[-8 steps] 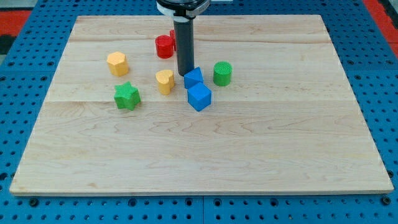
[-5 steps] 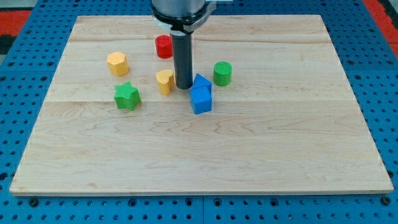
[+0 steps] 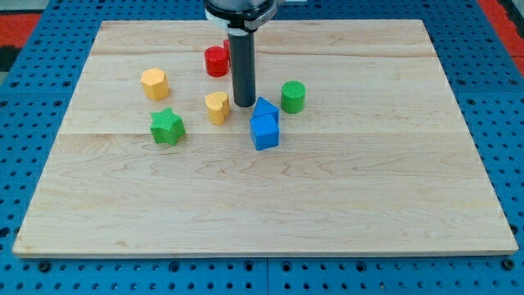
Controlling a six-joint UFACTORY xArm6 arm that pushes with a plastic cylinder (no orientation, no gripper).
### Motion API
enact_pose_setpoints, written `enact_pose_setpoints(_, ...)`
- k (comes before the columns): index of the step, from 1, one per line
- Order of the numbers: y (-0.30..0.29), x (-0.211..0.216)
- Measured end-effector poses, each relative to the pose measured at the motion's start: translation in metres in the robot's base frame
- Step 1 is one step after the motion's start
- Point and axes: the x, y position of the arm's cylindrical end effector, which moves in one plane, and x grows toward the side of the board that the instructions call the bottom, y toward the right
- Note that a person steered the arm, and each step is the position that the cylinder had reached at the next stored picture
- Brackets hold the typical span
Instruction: Move the blue triangle and blue cube slightly down
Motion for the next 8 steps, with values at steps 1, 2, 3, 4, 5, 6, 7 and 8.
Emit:
enact_pose_setpoints(1, 0.005, -0.006)
enact_pose_setpoints(2, 0.023, -0.025)
enact_pose_setpoints(3, 0.029, -0.018)
enact_pose_setpoints(4, 0.037, -0.011)
enact_pose_setpoints(5, 0.037, 0.0)
enact_pose_setpoints(6, 0.037, 0.02)
enact_pose_setpoints(7, 0.037, 0.03)
enact_pose_setpoints(8, 0.038, 0.026)
